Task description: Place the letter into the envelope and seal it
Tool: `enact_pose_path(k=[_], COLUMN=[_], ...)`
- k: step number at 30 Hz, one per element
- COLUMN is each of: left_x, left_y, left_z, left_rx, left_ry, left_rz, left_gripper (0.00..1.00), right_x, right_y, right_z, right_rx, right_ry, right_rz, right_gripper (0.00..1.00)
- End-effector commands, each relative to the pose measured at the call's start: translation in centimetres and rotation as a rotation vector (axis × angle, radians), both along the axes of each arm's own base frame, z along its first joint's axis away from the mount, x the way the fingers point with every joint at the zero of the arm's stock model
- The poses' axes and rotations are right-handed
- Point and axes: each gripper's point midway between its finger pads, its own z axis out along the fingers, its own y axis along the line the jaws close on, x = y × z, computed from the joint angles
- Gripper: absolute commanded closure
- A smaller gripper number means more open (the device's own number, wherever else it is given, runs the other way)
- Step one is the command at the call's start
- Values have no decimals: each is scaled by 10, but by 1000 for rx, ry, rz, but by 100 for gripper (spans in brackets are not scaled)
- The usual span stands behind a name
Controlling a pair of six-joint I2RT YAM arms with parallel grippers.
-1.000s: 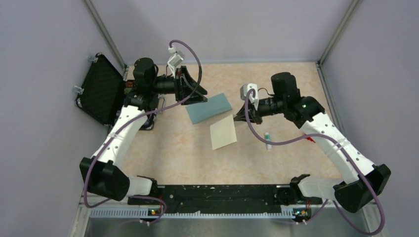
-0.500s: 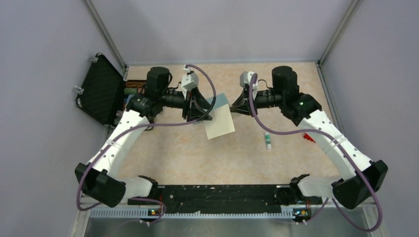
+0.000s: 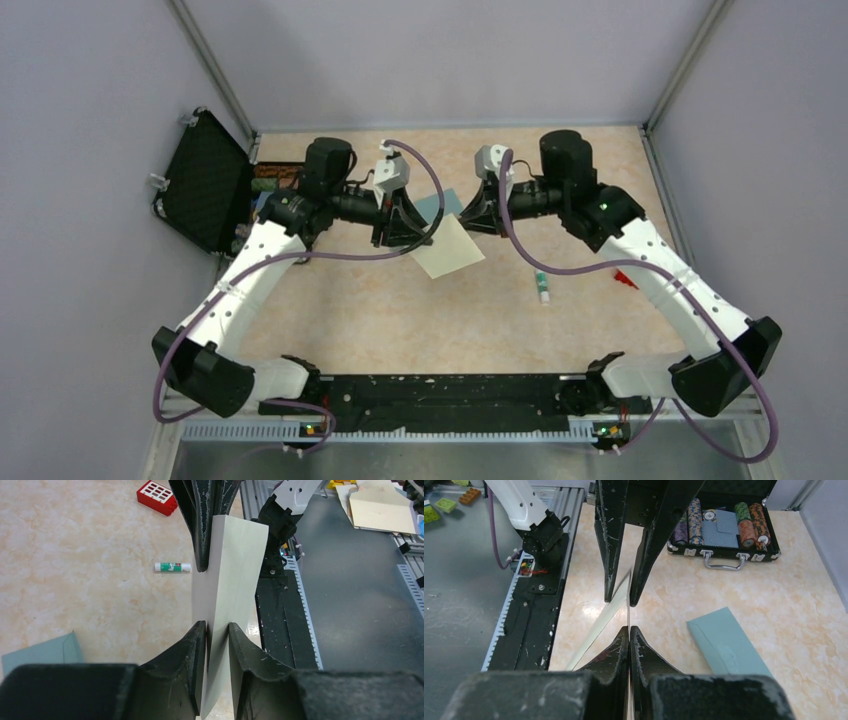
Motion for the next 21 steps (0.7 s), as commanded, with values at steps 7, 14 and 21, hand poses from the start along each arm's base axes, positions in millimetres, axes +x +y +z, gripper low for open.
enact_pose_path(k=[7, 14, 21], left_x=[-6, -7, -1], left_y=[-3, -1, -1], left_z=[12, 8, 5], left_rx=[-35, -24, -17], left_ry=[7, 2, -15], left_rz=[-48, -32, -5], left_gripper=[97, 100, 100], right_x=[3, -6, -15], right_y=[3, -28, -44], right_z=[15, 3, 17], right_rx=[4, -159, -164], right_ry=[-73, -28, 144], right_rz=[-7, -16, 3], right_gripper=[98, 69, 54])
